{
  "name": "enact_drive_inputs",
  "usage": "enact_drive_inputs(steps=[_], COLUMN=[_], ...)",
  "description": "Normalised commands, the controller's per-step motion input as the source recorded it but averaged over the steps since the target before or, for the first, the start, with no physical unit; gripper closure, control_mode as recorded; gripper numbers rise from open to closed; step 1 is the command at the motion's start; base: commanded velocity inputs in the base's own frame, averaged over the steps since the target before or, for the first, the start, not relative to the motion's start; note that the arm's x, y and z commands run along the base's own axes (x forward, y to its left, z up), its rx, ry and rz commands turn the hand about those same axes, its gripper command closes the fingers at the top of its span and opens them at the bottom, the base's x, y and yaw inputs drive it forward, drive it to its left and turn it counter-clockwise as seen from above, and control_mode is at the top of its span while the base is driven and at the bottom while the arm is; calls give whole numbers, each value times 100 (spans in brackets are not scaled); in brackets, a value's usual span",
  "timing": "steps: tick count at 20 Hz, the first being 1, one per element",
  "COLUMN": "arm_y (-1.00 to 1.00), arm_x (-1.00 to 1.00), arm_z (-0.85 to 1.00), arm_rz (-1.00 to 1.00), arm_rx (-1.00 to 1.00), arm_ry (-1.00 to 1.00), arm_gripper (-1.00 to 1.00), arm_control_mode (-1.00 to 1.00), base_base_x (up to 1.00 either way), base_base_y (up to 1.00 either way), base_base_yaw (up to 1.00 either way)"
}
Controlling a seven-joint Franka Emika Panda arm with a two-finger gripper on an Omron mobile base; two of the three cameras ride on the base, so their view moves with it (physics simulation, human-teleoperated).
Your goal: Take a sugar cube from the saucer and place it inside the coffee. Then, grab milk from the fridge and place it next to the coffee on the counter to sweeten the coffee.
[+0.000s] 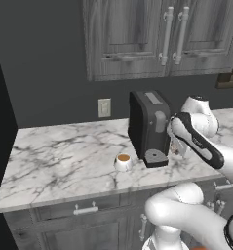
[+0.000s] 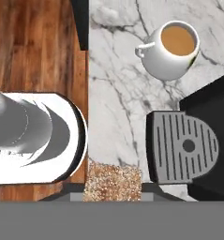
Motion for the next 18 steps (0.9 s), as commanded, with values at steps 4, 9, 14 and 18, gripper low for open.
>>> enact_drive_inputs(steps=[4,9,14,18], arm_y=[100,100,100,79], arm_x=[-21,-6,8,28], arm_z=[66,42,1,-2], arm_rz=[9,3,-11,-46], arm_rx=[-15,-13,-11,-5], arm_ry=[-19,-9,0,7], arm_gripper=[100,100,100,100], arm_control_mode=[-100,-100,-100,-100], base_base_x=[0,0,0,0], base_base_y=[0,0,0,0], base_base_yaw=[0,0,0,0])
